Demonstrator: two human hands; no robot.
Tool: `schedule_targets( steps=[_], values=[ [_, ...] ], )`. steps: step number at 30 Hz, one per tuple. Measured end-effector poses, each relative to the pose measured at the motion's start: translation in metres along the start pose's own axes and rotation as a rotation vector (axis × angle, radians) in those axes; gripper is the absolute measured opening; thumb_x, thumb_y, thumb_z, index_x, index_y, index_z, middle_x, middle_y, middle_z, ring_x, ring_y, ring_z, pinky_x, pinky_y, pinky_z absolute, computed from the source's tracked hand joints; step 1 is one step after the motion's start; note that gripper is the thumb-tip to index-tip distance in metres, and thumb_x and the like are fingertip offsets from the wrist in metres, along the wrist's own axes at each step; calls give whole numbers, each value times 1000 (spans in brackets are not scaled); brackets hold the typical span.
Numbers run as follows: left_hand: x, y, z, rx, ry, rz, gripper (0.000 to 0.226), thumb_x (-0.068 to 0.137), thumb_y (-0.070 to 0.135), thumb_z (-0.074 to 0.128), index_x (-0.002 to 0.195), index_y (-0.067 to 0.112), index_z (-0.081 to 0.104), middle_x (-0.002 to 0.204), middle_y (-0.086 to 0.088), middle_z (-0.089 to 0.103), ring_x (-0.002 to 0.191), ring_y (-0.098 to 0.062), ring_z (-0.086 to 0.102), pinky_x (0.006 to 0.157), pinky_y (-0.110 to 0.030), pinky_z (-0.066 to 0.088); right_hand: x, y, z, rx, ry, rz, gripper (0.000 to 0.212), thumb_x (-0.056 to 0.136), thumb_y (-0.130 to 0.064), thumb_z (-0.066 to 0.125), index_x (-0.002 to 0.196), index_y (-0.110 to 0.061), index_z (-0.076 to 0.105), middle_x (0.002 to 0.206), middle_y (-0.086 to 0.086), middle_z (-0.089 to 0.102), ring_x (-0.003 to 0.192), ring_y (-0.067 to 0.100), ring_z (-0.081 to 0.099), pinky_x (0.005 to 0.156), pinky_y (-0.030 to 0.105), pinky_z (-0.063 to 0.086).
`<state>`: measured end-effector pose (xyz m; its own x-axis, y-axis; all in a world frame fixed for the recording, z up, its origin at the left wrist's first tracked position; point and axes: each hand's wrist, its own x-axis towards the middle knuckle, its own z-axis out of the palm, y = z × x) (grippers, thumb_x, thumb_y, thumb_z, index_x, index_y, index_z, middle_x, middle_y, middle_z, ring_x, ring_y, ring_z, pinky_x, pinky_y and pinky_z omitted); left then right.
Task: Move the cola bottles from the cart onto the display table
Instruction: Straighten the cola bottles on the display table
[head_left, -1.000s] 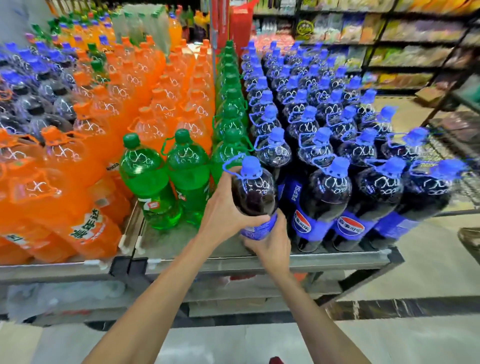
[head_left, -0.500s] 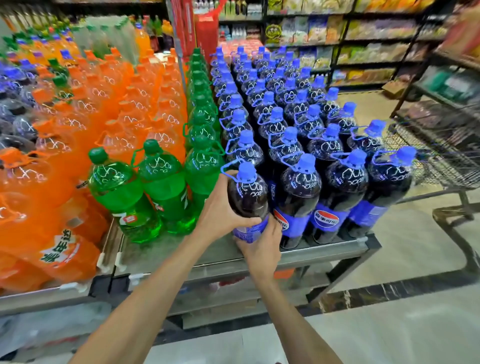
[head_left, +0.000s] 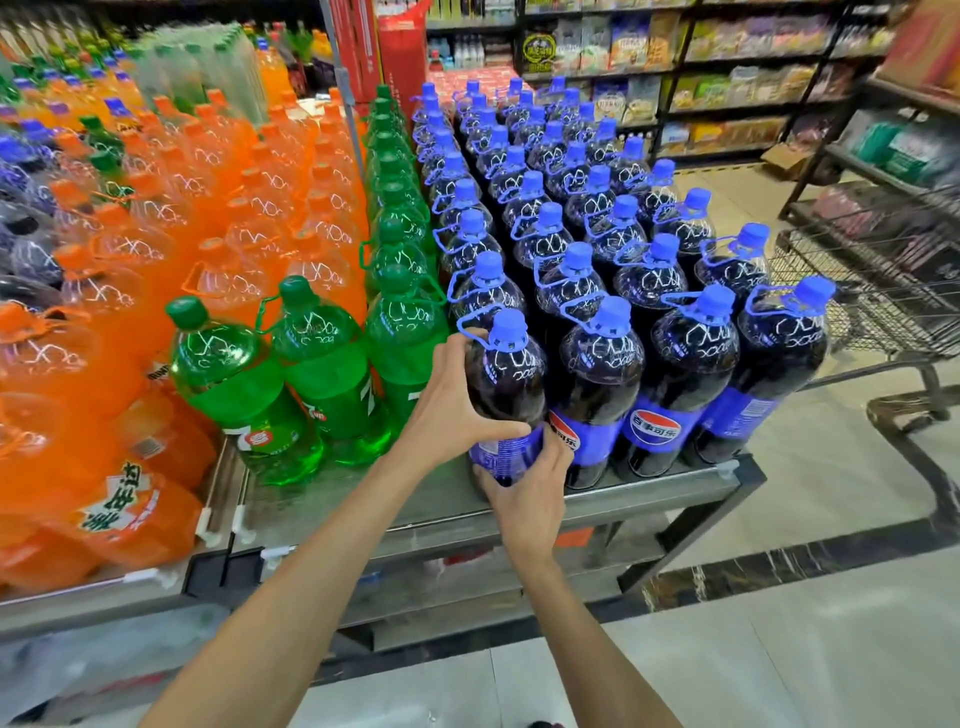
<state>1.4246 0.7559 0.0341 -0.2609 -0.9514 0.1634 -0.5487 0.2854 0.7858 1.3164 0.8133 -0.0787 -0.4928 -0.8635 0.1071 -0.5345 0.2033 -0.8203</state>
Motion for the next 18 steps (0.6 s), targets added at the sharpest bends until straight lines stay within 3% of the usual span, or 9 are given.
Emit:
schedule_targets(
  steps=[8,11,14,18],
  values=[
    [-6,-1,3,24,15,-15,110,62,39,95,145,30,24,141,7,31,119,-1,38,99,-22,33,0,-5,-12,-96,-69,-24,99,75,-46,85,151,-17,29,154,-2,30,139,23,42,85,46,55],
    [-8,2,4,43,9,-30,112,65,40,94,150,27,21,147,7,29,121,1,36,96,-17,26,5,0,-25,-183,-154,-97,92,80,-46,81,149,-15,28,147,1,34,132,24,47,81,43,53],
    [-10,3,5,65,4,-42,117,68,43,92,154,26,16,153,4,27,132,-8,38,99,-21,26,15,0,-41,-254,-272,-143,83,84,-42,77,147,-14,30,144,4,38,127,27,50,80,45,54],
    [-14,7,3,103,-43,-79,120,73,47,87,159,26,5,159,-2,26,141,-20,39,102,-27,32,35,-9,-66,-450,-478,-209,71,87,-35,72,142,-8,36,139,12,46,128,34,50,90,47,50]
  ],
)
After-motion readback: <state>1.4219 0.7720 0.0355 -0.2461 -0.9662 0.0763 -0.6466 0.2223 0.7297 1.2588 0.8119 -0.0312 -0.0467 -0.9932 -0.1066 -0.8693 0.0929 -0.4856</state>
